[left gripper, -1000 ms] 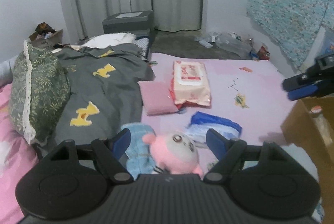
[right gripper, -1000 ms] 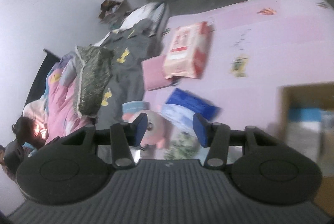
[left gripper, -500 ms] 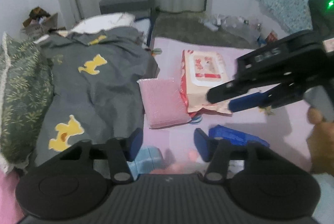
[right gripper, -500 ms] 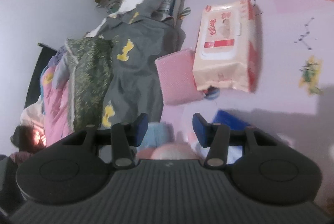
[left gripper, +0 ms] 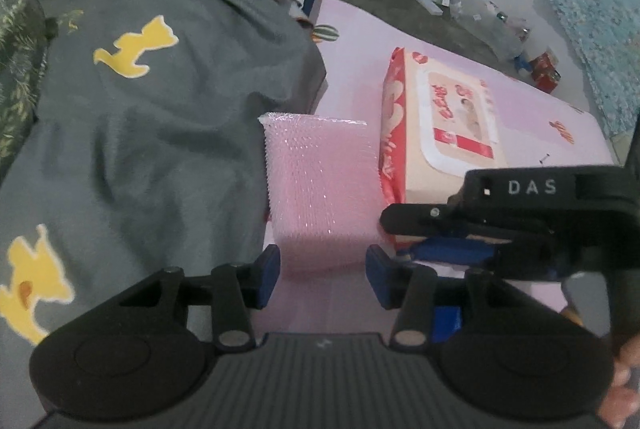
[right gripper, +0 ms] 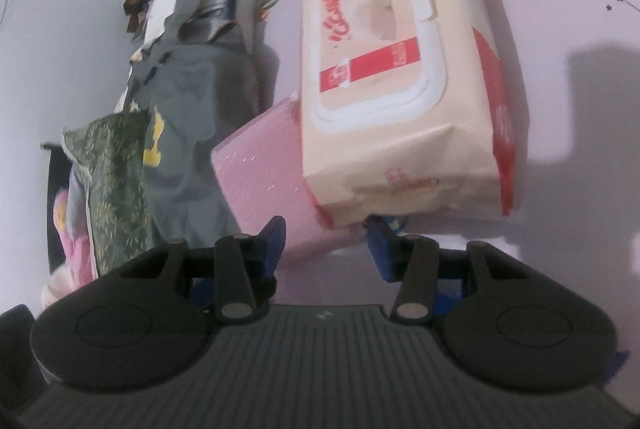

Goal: Organize soft objects
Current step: 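Reach the right gripper to the pink sponge pad and lift it, then carry the pink sponge pad with the right gripper into the cardboard box and release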

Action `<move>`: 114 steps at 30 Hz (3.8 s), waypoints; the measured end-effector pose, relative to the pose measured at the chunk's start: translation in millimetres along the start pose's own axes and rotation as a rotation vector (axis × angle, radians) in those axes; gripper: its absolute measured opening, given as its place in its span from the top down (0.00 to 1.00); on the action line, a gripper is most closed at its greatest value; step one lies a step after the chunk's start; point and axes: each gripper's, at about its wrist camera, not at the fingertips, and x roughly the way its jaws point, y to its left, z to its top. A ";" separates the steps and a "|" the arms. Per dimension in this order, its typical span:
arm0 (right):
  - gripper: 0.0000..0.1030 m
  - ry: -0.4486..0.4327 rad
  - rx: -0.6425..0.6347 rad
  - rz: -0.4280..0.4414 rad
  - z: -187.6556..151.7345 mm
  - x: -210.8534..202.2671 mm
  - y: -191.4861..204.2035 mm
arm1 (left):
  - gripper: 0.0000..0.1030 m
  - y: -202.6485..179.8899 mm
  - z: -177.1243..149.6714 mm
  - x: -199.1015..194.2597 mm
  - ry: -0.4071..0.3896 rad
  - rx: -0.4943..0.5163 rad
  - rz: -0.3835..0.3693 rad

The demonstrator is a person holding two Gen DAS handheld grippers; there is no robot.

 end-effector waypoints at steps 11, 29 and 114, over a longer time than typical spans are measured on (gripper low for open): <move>0.54 0.068 0.045 0.089 -2.0 24.1 -5.4 | 0.56 9.3 2.5 7.1 0.064 -0.038 0.000; 0.60 0.033 0.010 0.076 -1.5 28.5 2.5 | 0.50 7.7 11.3 13.7 0.052 -0.035 0.009; 0.62 -0.397 0.183 -0.203 -222.0 -431.4 -293.2 | 0.33 -287.7 -196.3 -180.7 -0.132 0.395 -0.289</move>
